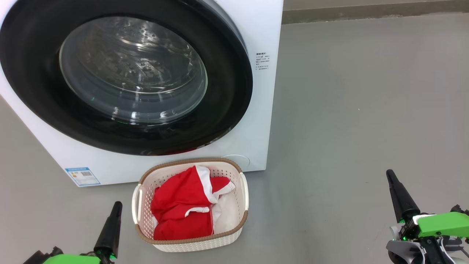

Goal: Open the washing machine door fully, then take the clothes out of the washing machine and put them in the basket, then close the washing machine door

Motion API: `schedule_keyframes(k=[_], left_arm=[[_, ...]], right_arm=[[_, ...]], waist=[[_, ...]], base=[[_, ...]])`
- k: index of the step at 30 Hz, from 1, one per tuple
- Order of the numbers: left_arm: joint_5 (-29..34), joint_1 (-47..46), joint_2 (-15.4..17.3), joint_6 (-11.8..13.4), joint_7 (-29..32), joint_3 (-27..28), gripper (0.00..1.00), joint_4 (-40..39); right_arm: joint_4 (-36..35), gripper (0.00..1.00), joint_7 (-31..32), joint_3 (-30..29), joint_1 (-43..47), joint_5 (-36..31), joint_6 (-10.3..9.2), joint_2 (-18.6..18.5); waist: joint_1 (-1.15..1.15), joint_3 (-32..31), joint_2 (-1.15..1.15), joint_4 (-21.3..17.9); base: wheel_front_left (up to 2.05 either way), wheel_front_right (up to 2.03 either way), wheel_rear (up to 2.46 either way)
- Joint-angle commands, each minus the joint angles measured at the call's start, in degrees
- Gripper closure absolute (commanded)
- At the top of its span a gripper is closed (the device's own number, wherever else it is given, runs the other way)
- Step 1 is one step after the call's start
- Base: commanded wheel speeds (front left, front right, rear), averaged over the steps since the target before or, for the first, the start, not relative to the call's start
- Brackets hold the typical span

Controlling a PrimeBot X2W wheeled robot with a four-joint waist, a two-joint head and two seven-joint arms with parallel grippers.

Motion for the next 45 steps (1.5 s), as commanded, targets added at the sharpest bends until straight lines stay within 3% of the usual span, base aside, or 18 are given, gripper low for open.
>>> schedule_keyframes(k=[1, 45], left_arm=[[-0.4, -2.3, 1.0, -0.4, 0.4, 2.0, 1.00, -1.2], [-0.4, -2.3, 1.0, -0.4, 0.4, 2.0, 1.00, -1.2]], right_arm=[[-1.4, 1.00, 0.4, 1.1, -2.3, 0.2, -0.04, -0.5], [-1.4, 1.00, 0.8, 0.5, -2.3, -0.2, -0.04, -0.1]], waist=[[0.00, 0.0, 0.00, 0.0], [0.00, 0.0, 0.00, 0.0]], base=[[0.00, 0.00, 0.00], [0.00, 0.00, 0.00]])
